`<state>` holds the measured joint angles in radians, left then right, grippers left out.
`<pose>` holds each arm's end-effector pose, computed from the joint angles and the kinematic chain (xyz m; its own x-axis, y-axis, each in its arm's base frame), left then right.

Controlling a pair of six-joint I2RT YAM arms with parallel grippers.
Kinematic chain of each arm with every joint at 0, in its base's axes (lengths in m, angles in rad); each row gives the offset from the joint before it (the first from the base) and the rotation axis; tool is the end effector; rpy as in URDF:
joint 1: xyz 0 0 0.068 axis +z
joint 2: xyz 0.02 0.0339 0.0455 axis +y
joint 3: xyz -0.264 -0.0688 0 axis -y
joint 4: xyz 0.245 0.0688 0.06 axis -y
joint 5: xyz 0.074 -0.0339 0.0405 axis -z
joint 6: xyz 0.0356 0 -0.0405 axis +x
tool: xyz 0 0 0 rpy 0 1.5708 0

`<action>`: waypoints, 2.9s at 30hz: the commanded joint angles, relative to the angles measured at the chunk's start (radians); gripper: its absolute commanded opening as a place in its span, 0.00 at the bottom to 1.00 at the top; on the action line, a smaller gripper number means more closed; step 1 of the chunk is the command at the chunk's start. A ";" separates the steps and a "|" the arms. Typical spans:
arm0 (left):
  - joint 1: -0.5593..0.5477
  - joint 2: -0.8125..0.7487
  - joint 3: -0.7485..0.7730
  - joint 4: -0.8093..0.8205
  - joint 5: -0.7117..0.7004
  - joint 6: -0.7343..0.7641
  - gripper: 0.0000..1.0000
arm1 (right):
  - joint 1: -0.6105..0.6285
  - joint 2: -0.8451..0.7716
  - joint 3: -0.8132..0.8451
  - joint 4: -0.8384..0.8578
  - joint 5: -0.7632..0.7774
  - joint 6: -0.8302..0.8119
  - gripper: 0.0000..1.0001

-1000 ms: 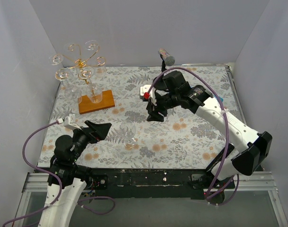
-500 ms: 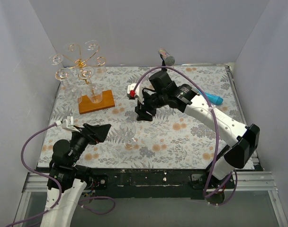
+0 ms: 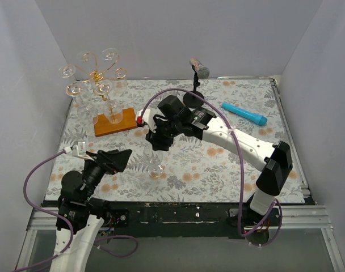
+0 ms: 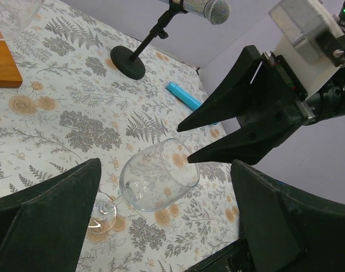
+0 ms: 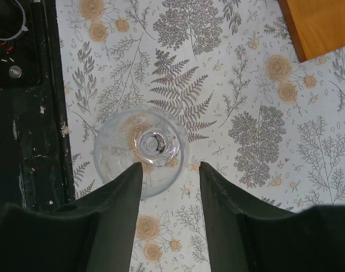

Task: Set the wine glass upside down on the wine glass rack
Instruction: Pick up the wine glass at the center of the board.

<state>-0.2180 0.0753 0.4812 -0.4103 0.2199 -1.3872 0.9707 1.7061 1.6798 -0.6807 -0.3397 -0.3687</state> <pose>0.0636 -0.0220 0.2847 -0.4177 -0.8902 -0.1816 0.0732 0.1663 -0.9834 0.2070 0.3235 0.3588 -0.0102 -0.6166 -0.7872 -0.9915 0.1084 -0.0721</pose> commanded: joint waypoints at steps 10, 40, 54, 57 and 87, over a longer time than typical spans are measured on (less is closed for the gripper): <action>0.000 -0.011 -0.007 0.011 -0.013 0.007 0.98 | 0.052 0.067 0.090 -0.014 0.179 -0.019 0.41; 0.000 -0.017 -0.009 0.011 -0.014 0.005 0.98 | 0.065 0.113 0.132 -0.074 0.202 -0.053 0.29; 0.000 -0.025 -0.009 0.010 -0.016 -0.003 0.98 | 0.065 0.075 0.172 -0.095 0.171 -0.075 0.01; 0.000 -0.025 -0.010 0.011 -0.011 -0.016 0.98 | 0.063 0.043 0.164 -0.095 0.171 -0.087 0.01; -0.006 0.323 -0.289 0.376 0.348 -0.345 0.98 | -0.282 -0.247 -0.037 -0.008 -0.165 -0.010 0.01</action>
<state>-0.2180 0.3462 0.2329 -0.1318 0.5003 -1.6833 0.7254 1.5208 1.6501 -0.7815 -0.3908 -0.4263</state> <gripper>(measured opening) 0.981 0.044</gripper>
